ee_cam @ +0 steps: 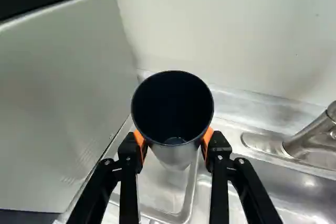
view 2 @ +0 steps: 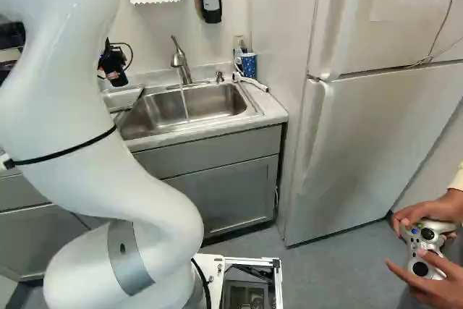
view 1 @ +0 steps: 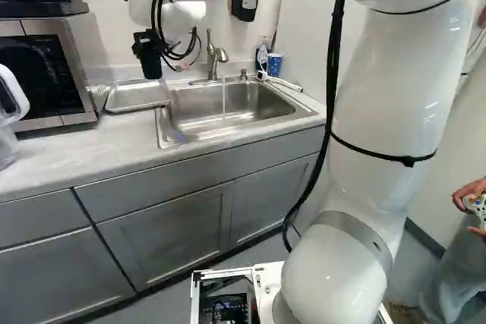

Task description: Rinse the cup and place it in the tray

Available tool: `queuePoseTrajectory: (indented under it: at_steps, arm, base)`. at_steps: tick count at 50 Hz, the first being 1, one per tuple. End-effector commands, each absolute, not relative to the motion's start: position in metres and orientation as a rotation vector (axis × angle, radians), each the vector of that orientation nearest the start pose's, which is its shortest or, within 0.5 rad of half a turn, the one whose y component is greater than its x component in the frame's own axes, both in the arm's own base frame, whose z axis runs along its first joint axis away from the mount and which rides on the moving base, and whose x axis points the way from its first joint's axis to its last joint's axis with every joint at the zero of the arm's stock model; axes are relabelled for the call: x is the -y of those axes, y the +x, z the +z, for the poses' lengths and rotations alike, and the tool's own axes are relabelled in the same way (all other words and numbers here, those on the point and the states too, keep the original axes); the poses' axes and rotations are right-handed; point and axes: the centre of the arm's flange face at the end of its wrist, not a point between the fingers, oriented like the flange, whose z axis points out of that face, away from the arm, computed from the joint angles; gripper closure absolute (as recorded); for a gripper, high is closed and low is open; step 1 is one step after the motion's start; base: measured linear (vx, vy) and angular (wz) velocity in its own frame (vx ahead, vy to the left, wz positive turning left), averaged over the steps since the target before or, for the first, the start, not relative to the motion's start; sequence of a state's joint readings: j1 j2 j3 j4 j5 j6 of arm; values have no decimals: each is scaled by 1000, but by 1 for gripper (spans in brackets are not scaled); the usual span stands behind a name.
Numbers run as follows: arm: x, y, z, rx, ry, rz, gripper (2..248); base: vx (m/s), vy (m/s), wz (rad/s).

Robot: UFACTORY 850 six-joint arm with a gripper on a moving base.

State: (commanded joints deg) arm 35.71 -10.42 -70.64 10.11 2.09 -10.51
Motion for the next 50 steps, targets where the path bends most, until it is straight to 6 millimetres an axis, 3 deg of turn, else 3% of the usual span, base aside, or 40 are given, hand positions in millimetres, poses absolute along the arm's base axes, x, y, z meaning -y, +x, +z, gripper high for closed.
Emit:
queuePoseTrajectory:
  at_steps: [50]
  arm:
    - [-353,493,567,784,-2419,-1306,128]
  base:
    - [0,0,0]
